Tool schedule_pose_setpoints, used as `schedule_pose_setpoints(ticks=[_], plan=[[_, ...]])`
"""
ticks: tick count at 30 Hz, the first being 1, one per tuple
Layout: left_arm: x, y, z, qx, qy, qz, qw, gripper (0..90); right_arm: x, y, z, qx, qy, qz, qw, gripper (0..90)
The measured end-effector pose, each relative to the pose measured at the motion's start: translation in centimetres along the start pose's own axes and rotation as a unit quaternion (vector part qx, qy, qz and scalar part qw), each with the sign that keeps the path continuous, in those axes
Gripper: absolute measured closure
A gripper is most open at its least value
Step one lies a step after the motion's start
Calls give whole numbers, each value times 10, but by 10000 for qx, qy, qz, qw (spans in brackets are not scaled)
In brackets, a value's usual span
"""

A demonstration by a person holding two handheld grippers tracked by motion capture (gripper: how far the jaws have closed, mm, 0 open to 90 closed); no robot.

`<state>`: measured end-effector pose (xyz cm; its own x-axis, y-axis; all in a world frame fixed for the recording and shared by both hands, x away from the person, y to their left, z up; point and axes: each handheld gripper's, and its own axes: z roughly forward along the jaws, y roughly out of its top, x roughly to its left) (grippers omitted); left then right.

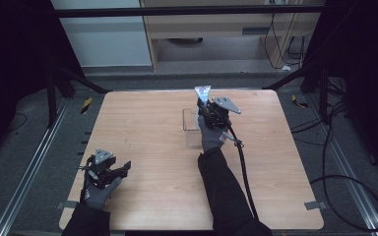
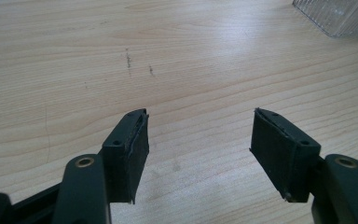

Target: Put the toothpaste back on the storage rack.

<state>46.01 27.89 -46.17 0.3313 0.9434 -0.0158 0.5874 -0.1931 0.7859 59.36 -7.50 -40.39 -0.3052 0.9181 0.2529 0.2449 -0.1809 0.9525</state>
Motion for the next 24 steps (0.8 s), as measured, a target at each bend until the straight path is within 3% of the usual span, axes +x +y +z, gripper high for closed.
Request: schedule_pose_setpoints(ticks=[24], plan=[[0, 0, 0, -8, 1, -7, 10000, 358, 2, -23, 10, 234, -148, -199, 9994, 715]])
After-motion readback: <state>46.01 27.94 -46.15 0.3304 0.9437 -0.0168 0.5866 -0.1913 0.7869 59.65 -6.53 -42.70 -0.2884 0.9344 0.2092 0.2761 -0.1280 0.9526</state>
